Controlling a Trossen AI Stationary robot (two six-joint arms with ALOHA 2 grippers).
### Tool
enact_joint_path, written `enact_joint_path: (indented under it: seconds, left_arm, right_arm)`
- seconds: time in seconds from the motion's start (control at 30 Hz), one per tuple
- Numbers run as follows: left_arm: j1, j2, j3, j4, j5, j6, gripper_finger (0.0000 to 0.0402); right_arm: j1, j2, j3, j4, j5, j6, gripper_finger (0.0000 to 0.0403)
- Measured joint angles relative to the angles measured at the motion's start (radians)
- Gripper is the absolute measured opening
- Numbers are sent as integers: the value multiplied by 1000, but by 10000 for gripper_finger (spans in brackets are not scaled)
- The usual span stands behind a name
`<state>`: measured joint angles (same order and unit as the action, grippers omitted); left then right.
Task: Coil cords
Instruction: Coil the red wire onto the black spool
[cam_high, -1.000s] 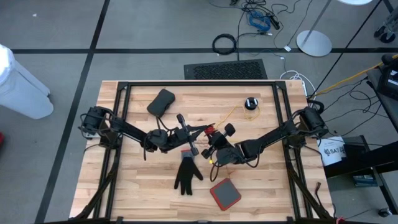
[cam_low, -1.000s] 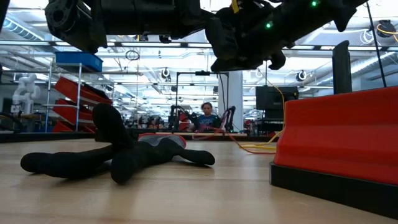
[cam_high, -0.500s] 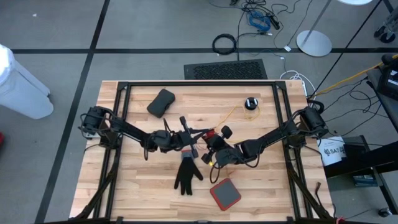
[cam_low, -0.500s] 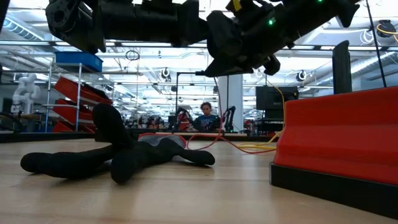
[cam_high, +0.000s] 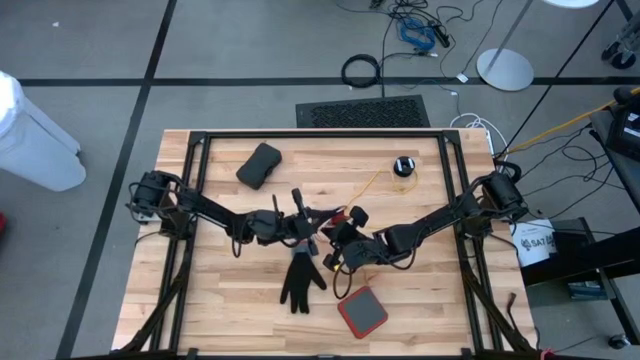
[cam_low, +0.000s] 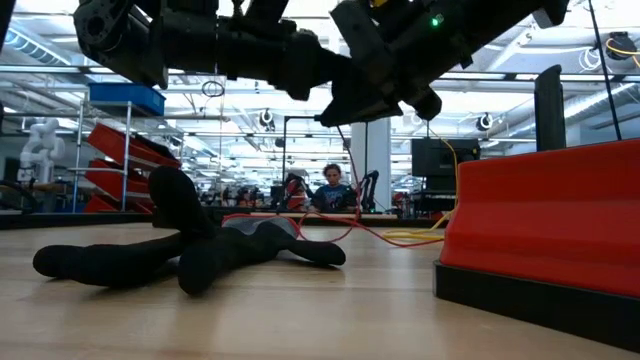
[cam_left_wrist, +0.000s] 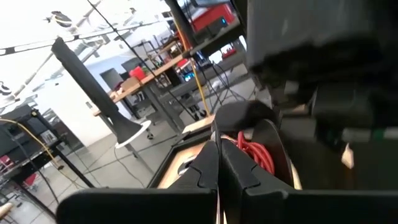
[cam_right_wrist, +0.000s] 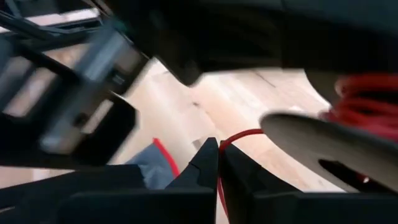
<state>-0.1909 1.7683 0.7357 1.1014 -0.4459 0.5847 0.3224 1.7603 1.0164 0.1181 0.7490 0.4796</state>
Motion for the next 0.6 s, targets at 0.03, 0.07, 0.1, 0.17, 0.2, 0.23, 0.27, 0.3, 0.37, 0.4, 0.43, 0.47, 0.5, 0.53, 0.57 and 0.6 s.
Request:
enact_joint_path:
  seconds: [0.03, 0.07, 0.1, 0.17, 0.2, 0.23, 0.27, 0.3, 0.37, 0.4, 0.43, 0.47, 0.5, 0.53, 0.57, 0.6]
  left_arm:
    - [0, 0, 0, -10, -2, 3, 0]
    - [0, 0, 0, -19, -5, 6, 0]
    - [0, 0, 0, -27, -7, 11, 0]
    - [-1, 0, 0, -41, -8, 40, 0]
    - [-2, 0, 0, -49, -14, 52, 0]
    - [-5, 0, 0, -61, -17, 60, 0]
    - [-8, 1, 0, -74, -18, 68, 0]
    - [-8, 2, -1, -84, -21, 77, 0]
    - [-8, 2, -1, -87, -22, 81, 0]
    - [-8, 1, -1, -92, -22, 82, 0]
    - [-8, 1, -1, -97, -22, 83, 0]
    - [-9, 1, -1, -103, -22, 84, 0]
    - [-10, 1, -1, -105, -21, 84, 0]
    - [-11, 1, -1, -105, -22, 86, 0]
    - [-12, 1, -1, -104, -25, 87, 0]
    - [-12, 1, -1, -104, -26, 90, 0]
  right_arm:
    - [2, 0, 3, -1, -6, 4, 0]
    - [2, 0, 7, -2, -12, 7, 0]
    - [3, 0, 8, -1, -24, 7, 0]
    - [4, 0, 10, -5, -27, 11, 0]
    - [7, 0, 10, -8, -27, 15, 0]
    - [10, -3, 10, -12, -25, 20, 0]
    - [11, -6, 12, -16, -26, 30, 0]
    - [12, -10, 13, -18, -25, 35, 0]
    - [16, -17, 13, -36, -15, 37, 0]
    - [19, -18, 13, -32, -15, 42, 0]
    - [21, -24, 13, -37, -11, 43, 0]
    - [24, -32, 12, -47, -10, 44, 0]
    - [27, -36, 13, -45, -6, 45, 0]
    - [27, -45, 13, -52, -1, 50, 0]
    - [30, -53, 13, -74, 3, 58, 0]
    - [33, -59, 13, -92, 9, 68, 0]
